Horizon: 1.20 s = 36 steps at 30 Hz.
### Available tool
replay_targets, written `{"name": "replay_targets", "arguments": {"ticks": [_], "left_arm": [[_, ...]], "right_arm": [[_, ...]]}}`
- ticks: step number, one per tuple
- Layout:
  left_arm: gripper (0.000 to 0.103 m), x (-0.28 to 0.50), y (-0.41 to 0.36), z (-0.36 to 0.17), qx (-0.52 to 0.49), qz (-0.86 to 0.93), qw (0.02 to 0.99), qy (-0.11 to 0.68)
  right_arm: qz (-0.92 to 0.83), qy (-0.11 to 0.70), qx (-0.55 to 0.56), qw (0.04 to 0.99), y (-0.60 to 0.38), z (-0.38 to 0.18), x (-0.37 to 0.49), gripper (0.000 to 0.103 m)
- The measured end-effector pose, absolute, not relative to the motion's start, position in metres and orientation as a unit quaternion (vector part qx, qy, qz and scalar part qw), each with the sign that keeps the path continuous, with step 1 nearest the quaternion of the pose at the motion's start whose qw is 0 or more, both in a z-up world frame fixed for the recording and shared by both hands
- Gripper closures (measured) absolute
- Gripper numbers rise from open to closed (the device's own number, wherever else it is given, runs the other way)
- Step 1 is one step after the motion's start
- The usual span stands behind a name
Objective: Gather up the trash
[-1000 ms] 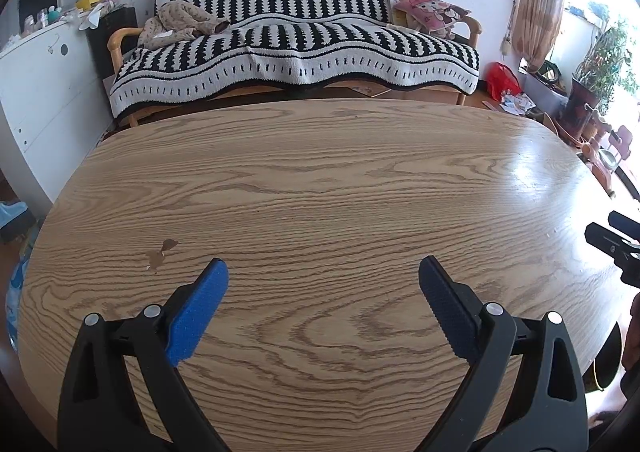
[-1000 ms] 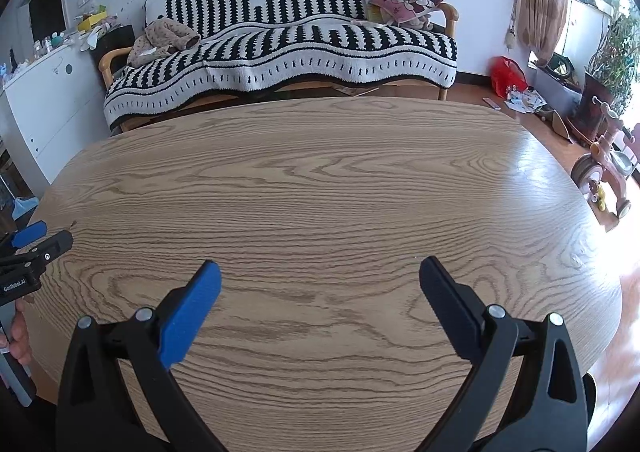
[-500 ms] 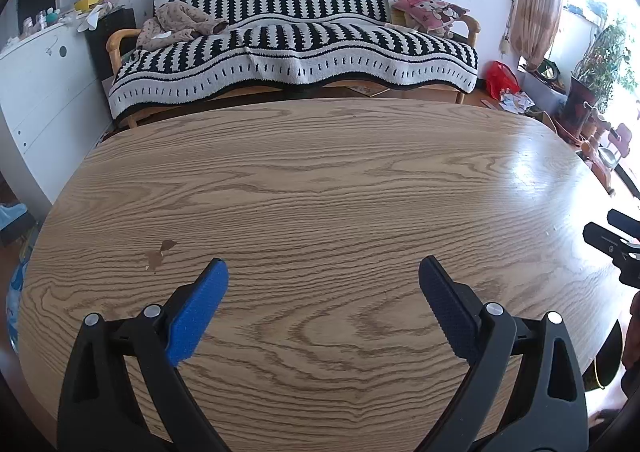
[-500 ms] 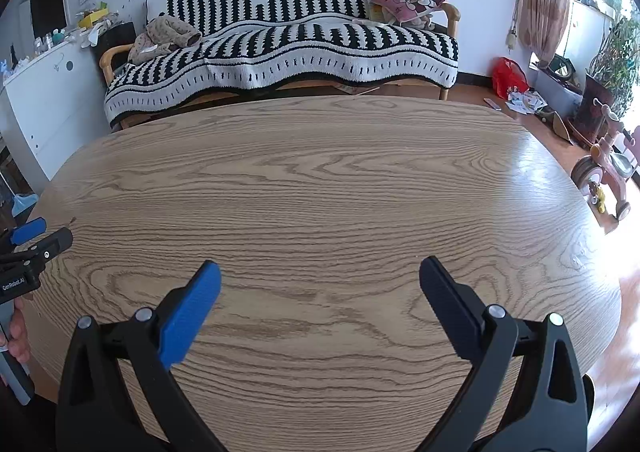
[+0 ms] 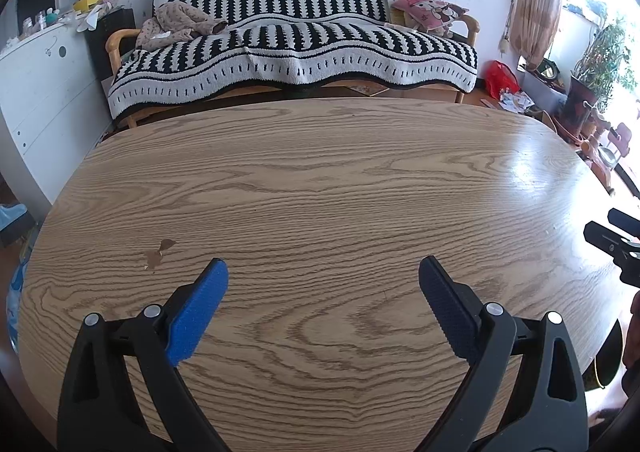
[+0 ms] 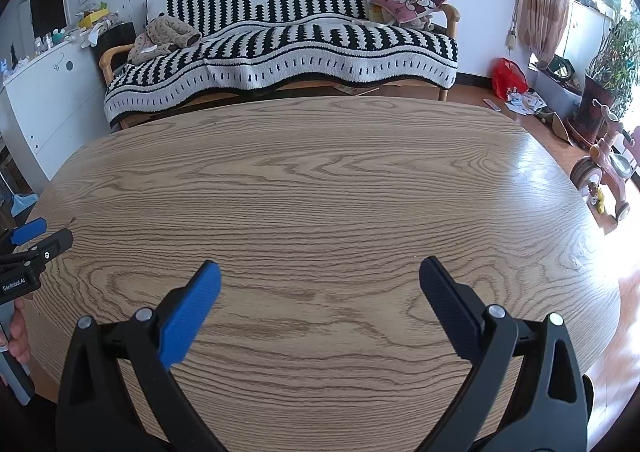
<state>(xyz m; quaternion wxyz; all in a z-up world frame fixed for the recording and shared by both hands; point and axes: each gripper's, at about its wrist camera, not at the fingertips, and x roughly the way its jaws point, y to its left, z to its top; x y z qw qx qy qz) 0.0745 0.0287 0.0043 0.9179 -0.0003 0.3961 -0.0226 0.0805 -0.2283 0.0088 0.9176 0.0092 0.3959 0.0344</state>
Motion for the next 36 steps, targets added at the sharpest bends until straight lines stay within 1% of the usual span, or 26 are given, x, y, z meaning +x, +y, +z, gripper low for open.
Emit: {"name": "replay_targets", "arguments": {"ticks": [36], "left_arm": [[0.010,0.0778,0.0300,0.0010,0.003,-0.016,0.916,0.402]], "right_arm": [[0.032,0.394,0.009,0.918,-0.2301,0.0104,0.0811,0.007]]}}
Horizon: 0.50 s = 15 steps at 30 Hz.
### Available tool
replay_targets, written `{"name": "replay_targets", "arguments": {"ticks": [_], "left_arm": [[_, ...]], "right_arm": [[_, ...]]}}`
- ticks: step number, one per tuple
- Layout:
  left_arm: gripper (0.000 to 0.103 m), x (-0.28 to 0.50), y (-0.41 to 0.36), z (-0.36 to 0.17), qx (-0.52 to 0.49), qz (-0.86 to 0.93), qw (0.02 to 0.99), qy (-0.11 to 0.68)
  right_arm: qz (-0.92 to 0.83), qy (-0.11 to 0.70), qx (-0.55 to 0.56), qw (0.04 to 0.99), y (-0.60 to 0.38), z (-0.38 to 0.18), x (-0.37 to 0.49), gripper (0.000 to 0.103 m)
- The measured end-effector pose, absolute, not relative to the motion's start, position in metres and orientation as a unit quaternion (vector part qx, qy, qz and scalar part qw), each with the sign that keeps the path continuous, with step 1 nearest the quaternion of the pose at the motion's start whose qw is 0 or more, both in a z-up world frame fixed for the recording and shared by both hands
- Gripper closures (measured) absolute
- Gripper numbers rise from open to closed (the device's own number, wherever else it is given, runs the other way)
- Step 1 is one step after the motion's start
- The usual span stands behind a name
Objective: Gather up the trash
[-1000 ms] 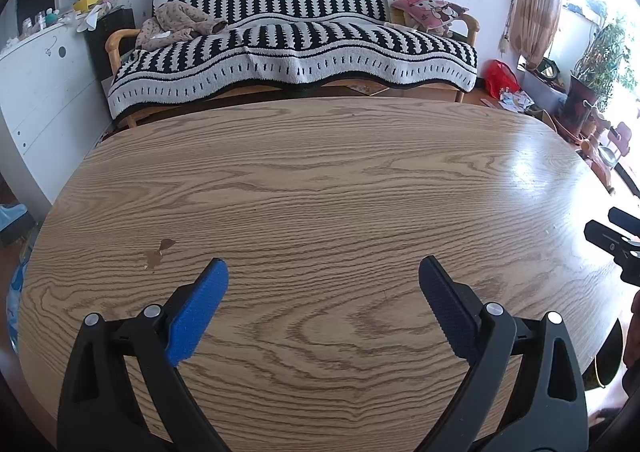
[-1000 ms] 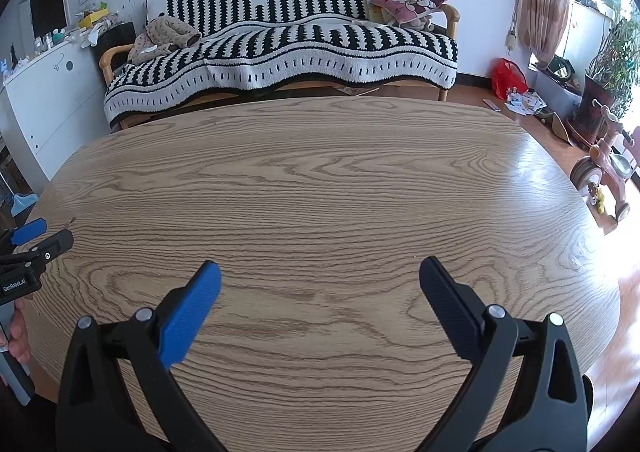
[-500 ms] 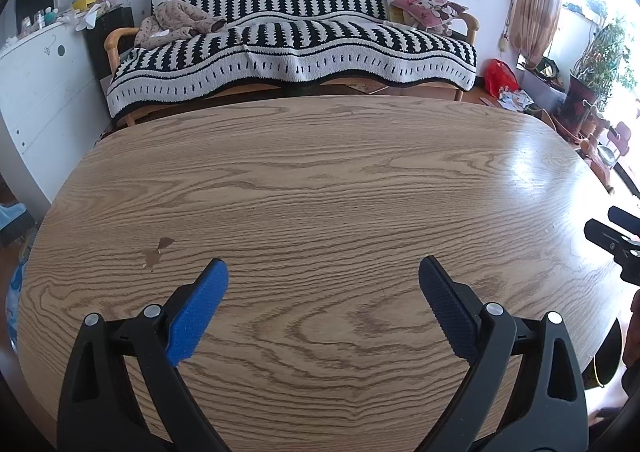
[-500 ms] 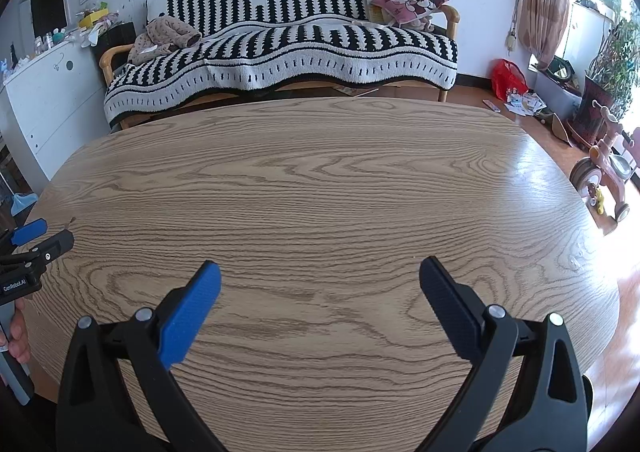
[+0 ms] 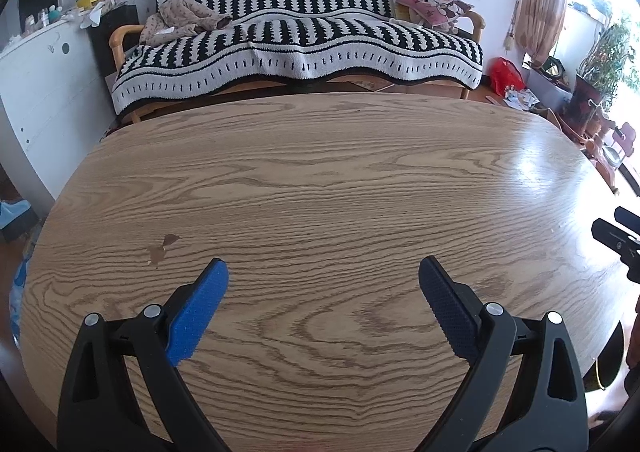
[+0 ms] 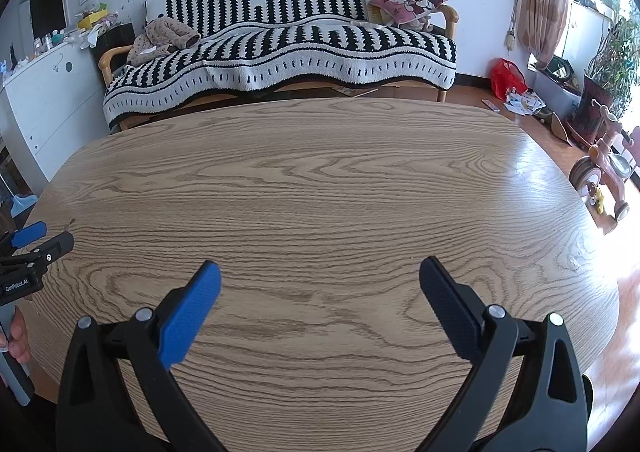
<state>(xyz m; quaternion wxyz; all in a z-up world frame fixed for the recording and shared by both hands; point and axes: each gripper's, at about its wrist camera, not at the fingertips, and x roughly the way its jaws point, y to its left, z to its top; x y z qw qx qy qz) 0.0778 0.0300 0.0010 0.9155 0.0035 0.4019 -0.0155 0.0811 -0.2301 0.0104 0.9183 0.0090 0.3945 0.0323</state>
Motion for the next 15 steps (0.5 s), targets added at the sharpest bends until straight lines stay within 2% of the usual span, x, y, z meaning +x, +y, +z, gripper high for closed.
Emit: {"name": "replay_targets", "arguments": {"ticks": [15], "left_arm": [[0.010,0.0783,0.0366,-0.0013,-0.010,-0.020,0.913,0.407]], "right_arm": [[0.026,0.396,0.013,0.918,-0.2298,0.0103,0.0847,0.007]]}}
